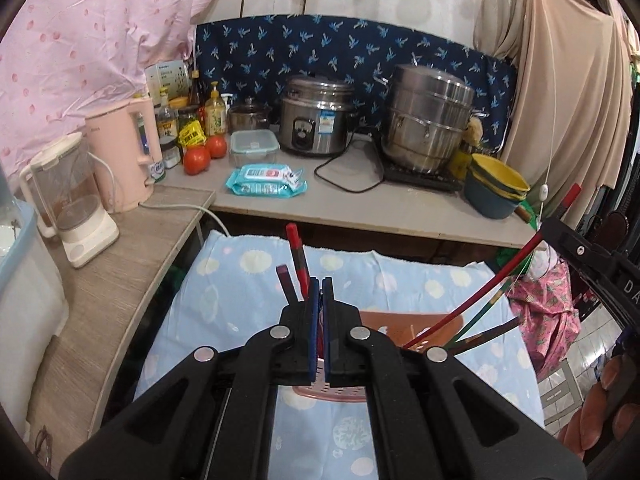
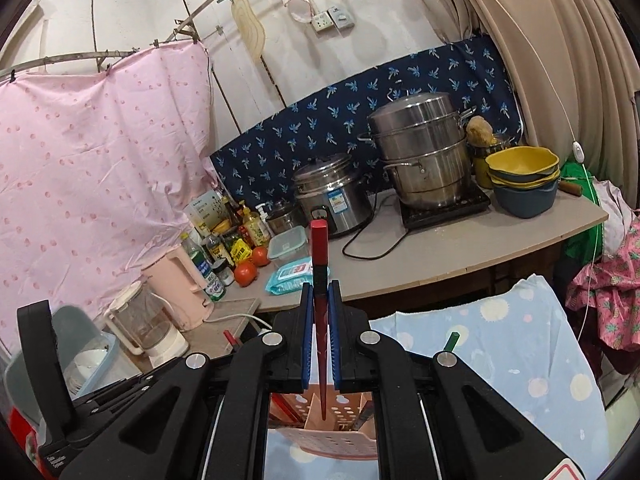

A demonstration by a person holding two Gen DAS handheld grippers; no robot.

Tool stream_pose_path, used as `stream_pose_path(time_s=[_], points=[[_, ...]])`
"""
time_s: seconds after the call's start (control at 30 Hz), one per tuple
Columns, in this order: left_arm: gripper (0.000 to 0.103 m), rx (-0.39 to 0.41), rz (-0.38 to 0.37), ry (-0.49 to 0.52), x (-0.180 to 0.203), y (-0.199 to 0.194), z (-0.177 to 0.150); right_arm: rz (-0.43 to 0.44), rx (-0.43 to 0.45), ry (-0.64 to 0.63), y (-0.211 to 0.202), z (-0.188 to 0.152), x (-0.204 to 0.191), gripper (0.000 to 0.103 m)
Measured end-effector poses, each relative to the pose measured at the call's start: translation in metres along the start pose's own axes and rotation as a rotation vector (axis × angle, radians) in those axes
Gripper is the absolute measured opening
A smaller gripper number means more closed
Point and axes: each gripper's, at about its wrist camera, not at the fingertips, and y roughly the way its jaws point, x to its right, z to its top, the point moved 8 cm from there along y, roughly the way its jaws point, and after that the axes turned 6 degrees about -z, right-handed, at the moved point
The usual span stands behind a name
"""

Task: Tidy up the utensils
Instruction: 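Carry chopstick and gold spoon into the pink holder and open both grippers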

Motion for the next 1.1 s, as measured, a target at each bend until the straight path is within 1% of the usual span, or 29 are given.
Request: stream_pose_path(time_s=[0.2, 0.43, 0.47, 0.53, 0.6, 0.63, 0.73, 0.77, 0.83, 0.97, 1.1], points=[[0.001, -0.036, 0.026, -0.006, -0.008, 0.019, -0.012, 0.000, -0.091, 0.004, 0.029, -0.029, 0.003, 0.007], [0.002, -0.045, 0.041, -0.019, -0.011, 0.027, -0.016, 0.007, -0.141, -0.036, 0.041, -0.048, -0.006, 0.008], [0.002, -0.045, 0.044, -0.021, -0.012, 0.028, -0.017, 0.000, -0.137, -0.046, 0.040, -0.049, -0.007, 0.008], [0.002, -0.043, 0.049, -0.029, -0.013, 0.028, -0.018, -0.016, -0.124, -0.067, 0.037, -0.050, -0.009, 0.016], [0.006, -0.046, 0.051, -0.038, -0.014, 0.028, -0.018, -0.017, -0.119, -0.076, 0.034, -0.051, -0.010, 0.021], [0.009, -0.047, 0.052, -0.042, -0.015, 0.027, -0.019, -0.017, -0.118, -0.077, 0.033, -0.051, -0.010, 0.024], [0.021, -0.039, 0.060, -0.050, -0.017, 0.024, -0.020, -0.015, -0.119, -0.071, 0.029, -0.053, -0.009, 0.025], [0.023, -0.036, 0.064, -0.051, -0.017, 0.022, -0.020, -0.012, -0.121, -0.069, 0.027, -0.054, -0.008, 0.025], [0.024, -0.029, 0.065, -0.050, -0.017, 0.019, -0.019, -0.009, -0.122, -0.068, 0.024, -0.055, -0.009, 0.026], [0.032, -0.016, 0.084, -0.047, -0.017, 0.012, -0.020, 0.002, -0.134, -0.075, 0.018, -0.062, -0.012, 0.026], [0.032, -0.011, 0.099, -0.045, -0.019, 0.005, -0.025, -0.004, -0.146, -0.101, 0.011, -0.074, -0.015, 0.026]])
